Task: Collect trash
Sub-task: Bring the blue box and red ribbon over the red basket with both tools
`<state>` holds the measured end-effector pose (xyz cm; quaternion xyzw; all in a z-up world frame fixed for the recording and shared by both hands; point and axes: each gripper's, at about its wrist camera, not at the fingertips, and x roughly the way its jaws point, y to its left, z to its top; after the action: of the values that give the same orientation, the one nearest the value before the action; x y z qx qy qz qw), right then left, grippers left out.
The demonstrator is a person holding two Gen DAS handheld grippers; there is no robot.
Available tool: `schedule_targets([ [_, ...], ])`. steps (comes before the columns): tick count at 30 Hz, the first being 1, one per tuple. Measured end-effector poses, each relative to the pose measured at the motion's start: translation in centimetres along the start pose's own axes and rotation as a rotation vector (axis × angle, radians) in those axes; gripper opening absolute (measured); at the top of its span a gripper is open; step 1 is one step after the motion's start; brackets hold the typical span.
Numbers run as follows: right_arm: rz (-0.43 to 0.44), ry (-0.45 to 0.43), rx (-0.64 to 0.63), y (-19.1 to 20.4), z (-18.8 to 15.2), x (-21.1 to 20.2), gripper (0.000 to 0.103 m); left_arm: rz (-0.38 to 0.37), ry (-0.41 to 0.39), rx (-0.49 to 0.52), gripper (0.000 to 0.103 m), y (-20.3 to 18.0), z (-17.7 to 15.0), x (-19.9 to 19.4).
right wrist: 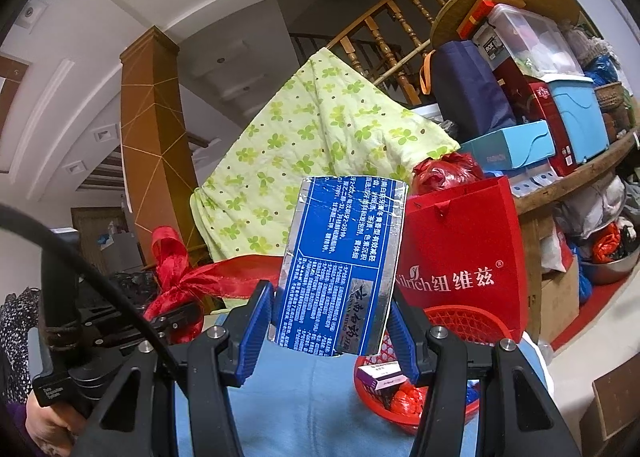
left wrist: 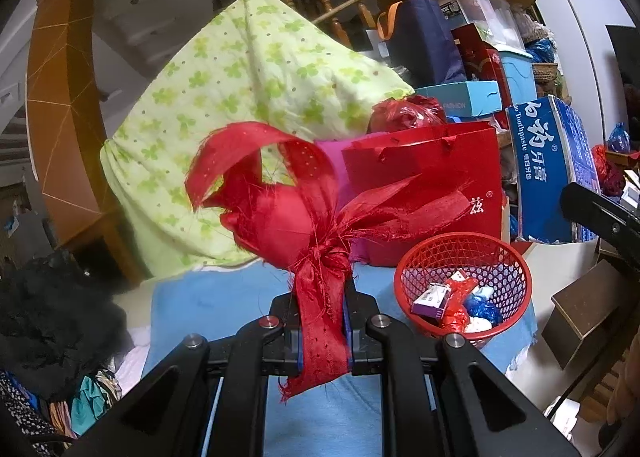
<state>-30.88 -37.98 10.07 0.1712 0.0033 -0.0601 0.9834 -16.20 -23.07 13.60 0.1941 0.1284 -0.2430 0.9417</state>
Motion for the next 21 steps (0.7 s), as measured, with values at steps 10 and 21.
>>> schedule_targets([
  [10, -0.011, 0.007, 0.008, -0.5, -0.2, 0.0, 0.058, -0.017, 0.009, 0.018, 0.015, -0.7, 0.0, 0.5],
  [21, -0.023, 0.011, 0.031, -1.4, -0.4, -0.1, 0.058, -0.032, 0.020, 0.032, 0.015, -1.4, 0.0, 1.0],
])
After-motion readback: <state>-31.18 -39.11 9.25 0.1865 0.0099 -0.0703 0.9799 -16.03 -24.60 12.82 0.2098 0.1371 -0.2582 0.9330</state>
